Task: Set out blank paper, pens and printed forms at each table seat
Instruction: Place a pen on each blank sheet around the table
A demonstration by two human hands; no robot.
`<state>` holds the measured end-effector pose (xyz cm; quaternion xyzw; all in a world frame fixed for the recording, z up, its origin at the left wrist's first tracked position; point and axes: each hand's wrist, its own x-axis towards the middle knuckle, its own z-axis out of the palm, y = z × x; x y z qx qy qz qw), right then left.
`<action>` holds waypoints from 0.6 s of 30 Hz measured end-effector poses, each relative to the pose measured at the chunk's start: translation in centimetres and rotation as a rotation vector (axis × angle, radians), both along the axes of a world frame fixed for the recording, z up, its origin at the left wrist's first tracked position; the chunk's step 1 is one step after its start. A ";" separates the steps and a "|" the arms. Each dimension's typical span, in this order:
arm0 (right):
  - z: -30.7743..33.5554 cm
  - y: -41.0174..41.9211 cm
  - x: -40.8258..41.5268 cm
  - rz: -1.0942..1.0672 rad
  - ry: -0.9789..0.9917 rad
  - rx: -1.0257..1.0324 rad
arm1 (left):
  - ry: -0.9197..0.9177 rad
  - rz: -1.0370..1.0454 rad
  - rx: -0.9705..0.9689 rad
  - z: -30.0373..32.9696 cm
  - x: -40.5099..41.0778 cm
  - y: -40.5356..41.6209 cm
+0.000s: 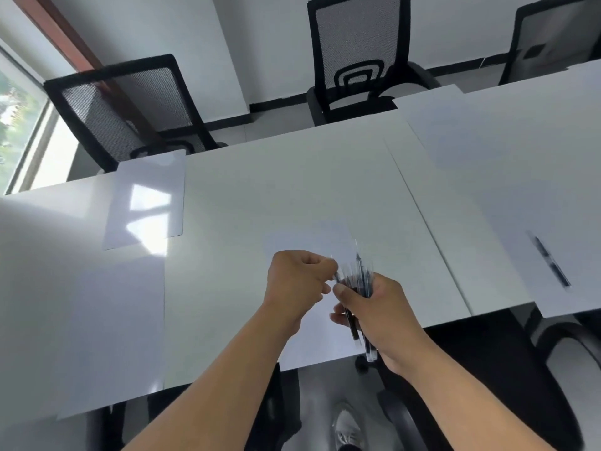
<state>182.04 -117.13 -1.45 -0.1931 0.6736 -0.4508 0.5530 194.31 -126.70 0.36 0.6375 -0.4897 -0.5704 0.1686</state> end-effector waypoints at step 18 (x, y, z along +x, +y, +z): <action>-3.5 -0.9 -2.5 -0.057 0.142 0.108 | -0.240 0.036 0.075 -8.5 -0.3 -5.2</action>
